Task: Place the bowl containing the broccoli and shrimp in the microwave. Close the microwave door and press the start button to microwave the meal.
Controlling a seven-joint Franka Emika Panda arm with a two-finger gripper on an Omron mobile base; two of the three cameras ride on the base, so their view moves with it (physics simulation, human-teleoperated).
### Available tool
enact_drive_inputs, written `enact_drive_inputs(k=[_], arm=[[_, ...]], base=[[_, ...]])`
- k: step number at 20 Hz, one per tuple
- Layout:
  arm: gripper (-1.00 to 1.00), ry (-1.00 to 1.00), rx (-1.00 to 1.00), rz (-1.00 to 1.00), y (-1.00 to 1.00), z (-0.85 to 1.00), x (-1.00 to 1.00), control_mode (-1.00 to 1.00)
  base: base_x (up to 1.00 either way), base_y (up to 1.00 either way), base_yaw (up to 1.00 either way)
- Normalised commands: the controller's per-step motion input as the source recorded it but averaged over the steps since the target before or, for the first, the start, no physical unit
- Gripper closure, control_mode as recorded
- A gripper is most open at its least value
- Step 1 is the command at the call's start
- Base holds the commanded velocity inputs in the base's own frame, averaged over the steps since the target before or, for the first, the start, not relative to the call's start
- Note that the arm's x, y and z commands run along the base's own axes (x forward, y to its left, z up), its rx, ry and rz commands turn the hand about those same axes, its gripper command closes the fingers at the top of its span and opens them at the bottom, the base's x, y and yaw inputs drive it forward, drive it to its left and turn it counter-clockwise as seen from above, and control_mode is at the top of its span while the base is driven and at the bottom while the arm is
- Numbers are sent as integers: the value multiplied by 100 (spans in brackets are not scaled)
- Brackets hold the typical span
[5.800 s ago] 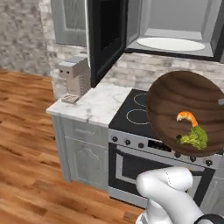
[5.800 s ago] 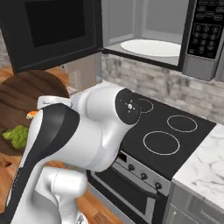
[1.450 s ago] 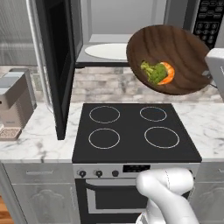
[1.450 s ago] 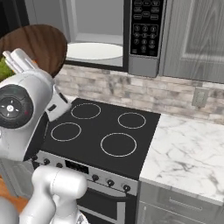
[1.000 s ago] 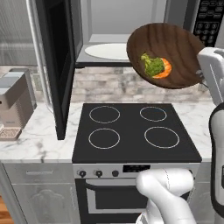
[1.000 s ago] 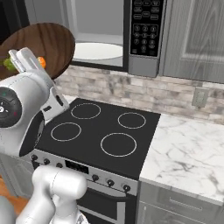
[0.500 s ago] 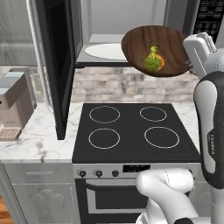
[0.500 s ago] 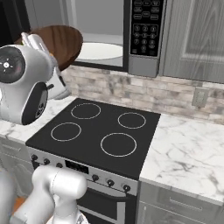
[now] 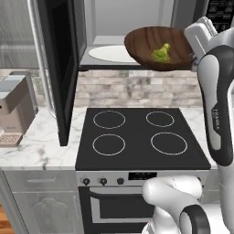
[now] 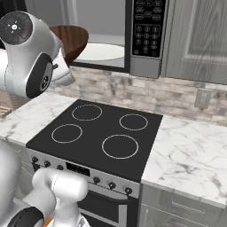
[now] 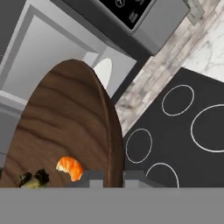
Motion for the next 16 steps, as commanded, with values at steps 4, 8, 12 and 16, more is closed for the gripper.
enact_drive_inputs(k=[4, 8, 12, 16], arm=[[100, 0, 0, -7, 3, 1, 18, -100], [100, -4, 0, -14, 6, 0, 24, -100], [100, -8, 0, -16, 10, 0, 29, -100], [100, -5, 0, -16, 8, 0, 38, -100]], base=[[0, 0, 0], [0, 0, 0], [0, 0, 0], [0, 0, 0]])
